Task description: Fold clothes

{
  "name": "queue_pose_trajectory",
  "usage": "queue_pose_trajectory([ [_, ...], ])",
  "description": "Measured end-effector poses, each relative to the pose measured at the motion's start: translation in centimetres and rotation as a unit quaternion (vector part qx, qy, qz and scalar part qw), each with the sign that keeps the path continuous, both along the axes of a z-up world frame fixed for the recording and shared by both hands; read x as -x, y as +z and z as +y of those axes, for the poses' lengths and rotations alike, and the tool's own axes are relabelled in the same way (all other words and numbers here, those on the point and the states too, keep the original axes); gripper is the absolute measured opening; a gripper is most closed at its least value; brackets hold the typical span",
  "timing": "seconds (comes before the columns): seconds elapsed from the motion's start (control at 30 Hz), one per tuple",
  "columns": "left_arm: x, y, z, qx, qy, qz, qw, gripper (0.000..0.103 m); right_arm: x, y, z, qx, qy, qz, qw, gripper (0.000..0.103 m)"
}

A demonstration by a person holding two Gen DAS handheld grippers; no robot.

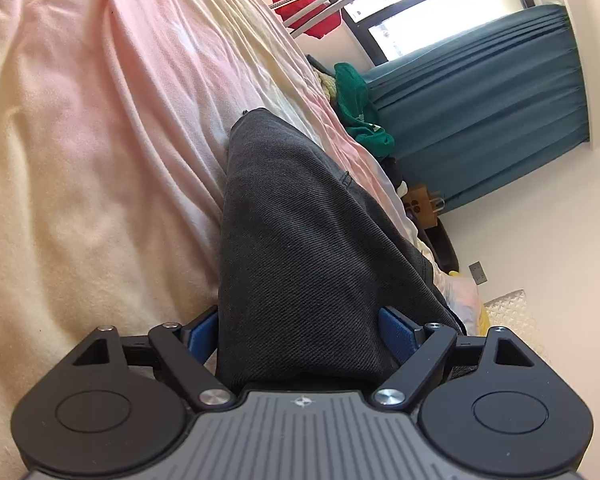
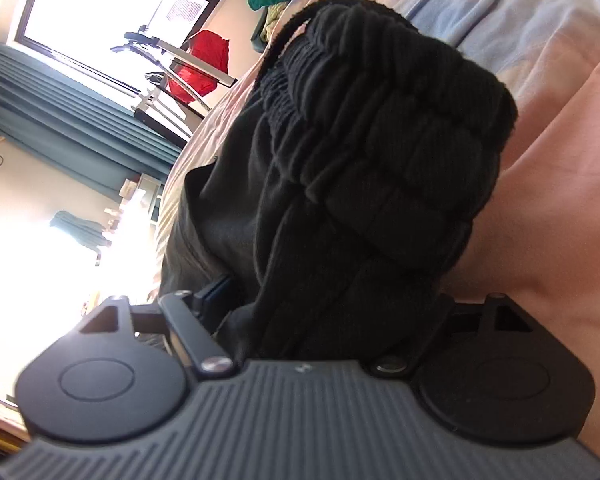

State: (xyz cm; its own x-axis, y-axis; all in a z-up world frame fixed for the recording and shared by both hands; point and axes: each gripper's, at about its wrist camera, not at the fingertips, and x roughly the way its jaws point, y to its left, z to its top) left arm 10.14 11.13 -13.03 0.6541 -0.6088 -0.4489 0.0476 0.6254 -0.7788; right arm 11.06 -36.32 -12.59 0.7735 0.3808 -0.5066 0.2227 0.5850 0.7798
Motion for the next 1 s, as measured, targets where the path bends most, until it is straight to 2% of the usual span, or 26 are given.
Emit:
queue_pose_trajectory([
  [0.03,0.2,0.2,-0.3,-0.011,0.000,-0.005,0.9999,0.080,0.2,0.2,-0.1,0.001,-0.006,-0.001,1.000,0.064],
  [0.07,0.3,0.4,-0.7,-0.023,-0.001,-0.010,0.9997,0.076,0.4,0.3,-0.2,0.003,-0.012,-0.001,1.000,0.052],
  [0.1,0.4,0.6,-0.8,-0.032,-0.001,-0.014,0.9994,0.073,0.6,0.5,-0.3,0.004,-0.017,-0.002,1.000,0.046],
  [0.17,0.9,0.9,-1.1,-0.044,0.002,-0.023,0.9988,0.065,0.8,1.0,-0.2,0.009,-0.022,-0.011,1.000,0.040],
  [0.3,1.6,2.5,-2.0,-0.055,0.011,-0.038,0.9977,0.055,1.2,2.2,0.3,0.025,-0.025,-0.037,0.999,0.029],
  [0.37,2.0,3.4,-2.5,-0.058,0.016,-0.044,0.9972,0.051,1.6,2.8,0.3,0.024,-0.025,-0.054,0.998,0.027],
  [0.53,2.8,6.2,-3.7,-0.058,0.030,-0.066,0.9957,0.048,2.5,5.2,-0.7,0.000,-0.027,-0.102,0.994,0.025],
  [0.67,2.1,9.4,-6.1,-0.057,0.013,-0.080,0.9951,0.047,3.5,7.6,-2.8,-0.017,-0.045,-0.139,0.989,0.025],
  [0.73,1.0,11.2,-8.1,-0.068,-0.005,-0.088,0.9939,0.047,3.5,8.8,-4.2,-0.026,-0.059,-0.150,0.987,0.025],
  [0.83,-1.6,13.7,-11.4,-0.061,-0.021,-0.104,0.9925,0.047,2.0,10.6,-7.2,-0.033,-0.082,-0.173,0.981,0.025],
  [1.0,-8.3,17.1,-19.8,-0.073,-0.051,-0.150,0.9846,0.047,-1.1,11.4,-13.0,-0.047,-0.128,-0.210,0.968,0.025],
])
